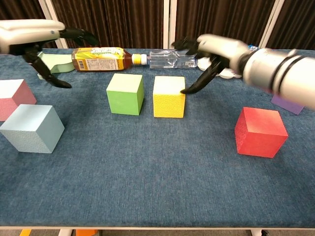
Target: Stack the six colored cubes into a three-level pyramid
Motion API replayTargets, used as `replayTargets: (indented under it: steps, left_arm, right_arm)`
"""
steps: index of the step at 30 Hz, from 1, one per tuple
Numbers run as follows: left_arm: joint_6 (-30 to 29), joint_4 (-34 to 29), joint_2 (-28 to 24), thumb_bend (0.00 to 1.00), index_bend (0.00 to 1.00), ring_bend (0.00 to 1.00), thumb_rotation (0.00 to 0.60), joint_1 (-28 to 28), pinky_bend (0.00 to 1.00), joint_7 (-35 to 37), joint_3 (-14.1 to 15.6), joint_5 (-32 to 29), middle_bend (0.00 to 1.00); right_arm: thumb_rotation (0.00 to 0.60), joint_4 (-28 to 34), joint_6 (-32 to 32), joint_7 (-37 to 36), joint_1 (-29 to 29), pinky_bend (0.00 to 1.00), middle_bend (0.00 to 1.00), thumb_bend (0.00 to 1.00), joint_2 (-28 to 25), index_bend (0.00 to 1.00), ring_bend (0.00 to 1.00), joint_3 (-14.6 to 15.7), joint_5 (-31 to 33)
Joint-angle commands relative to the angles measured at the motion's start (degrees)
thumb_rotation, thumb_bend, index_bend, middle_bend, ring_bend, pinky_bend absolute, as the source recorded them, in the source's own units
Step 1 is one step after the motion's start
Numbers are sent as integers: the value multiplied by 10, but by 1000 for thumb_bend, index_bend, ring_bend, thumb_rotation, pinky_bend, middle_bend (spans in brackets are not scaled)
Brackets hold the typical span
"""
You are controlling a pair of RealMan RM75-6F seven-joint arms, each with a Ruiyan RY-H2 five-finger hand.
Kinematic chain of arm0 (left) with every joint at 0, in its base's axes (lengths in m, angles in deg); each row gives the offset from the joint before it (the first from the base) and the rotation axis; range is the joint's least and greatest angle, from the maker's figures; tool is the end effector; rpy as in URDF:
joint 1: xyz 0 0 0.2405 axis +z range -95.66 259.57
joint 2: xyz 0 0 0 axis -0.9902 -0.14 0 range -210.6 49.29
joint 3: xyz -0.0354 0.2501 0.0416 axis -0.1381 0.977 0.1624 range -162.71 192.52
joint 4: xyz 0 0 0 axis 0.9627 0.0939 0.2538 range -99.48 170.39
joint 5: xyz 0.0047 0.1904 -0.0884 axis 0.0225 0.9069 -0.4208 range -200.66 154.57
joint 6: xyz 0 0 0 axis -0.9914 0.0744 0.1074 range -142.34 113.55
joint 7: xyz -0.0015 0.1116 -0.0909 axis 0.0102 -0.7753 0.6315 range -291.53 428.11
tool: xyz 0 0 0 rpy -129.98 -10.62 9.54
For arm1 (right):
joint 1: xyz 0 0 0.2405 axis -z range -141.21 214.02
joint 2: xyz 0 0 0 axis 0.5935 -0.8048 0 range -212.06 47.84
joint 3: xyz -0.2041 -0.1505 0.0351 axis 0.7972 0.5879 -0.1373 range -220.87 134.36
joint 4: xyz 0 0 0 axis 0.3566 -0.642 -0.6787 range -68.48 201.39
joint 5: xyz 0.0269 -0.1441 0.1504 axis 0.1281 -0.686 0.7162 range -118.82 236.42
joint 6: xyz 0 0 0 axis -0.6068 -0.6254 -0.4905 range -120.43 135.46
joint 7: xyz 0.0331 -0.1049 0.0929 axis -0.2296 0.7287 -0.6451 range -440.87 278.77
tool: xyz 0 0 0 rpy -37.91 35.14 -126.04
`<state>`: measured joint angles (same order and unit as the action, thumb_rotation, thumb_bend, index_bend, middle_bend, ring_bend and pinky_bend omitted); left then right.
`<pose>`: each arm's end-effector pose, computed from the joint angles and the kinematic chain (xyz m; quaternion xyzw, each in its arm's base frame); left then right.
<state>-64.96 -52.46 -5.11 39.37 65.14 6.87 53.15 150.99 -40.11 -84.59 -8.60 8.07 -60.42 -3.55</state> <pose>-0.1604 0.3495 0.0405 -0.7711 -0.3603 -0.3774 0.3648 -0.1094 -0.3624 -0.0203 0.6512 -0.5337 0.4571 0.2864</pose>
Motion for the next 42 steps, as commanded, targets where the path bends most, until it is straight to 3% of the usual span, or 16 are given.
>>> replayTargets:
  steps: [1,6,12,17,23,32,42]
  left_arm:
    - [37,18,17,129,123,115,600,-28,52,6,-10,-13,94]
    - [69,46,53,130,123,115,600,-56,52,-3,-19,-38,102]
    - [86,79,93,129,123,115,600,-77,52,-18,-21,-61,102]
    - [92,94,119,129,123,115,600,-87,52,-33,-20,-80,119]
    - [104,118,152,131,135,118,600,-102,52,-36,-28,-108,209]
    - [72,164,199,138,292,263,600,-106,55,-35,-38,-114,434]
    - [89,159,198,140,300,273,600,-122,55,-50,-43,-123,438]
  right_arm:
    - [600,86,-44,-9,42,0,18,71,-99,0,0,-12,-24]
    - [600,155,-78,-13,82,0,26,72,-195,0,0,-15,-41]
    - [600,176,-98,-36,113,0,30,73,-242,0,0,-5,-57]
    - [600,165,-94,-62,119,0,34,74,-244,0,0,5,-67]
    - [600,143,-92,-86,120,0,37,75,-236,0,0,13,-80]
    - [600,117,-90,-123,124,0,45,75,-232,0,0,22,-96]
    - [600,108,-92,-139,125,0,49,75,-233,0,0,26,-105]
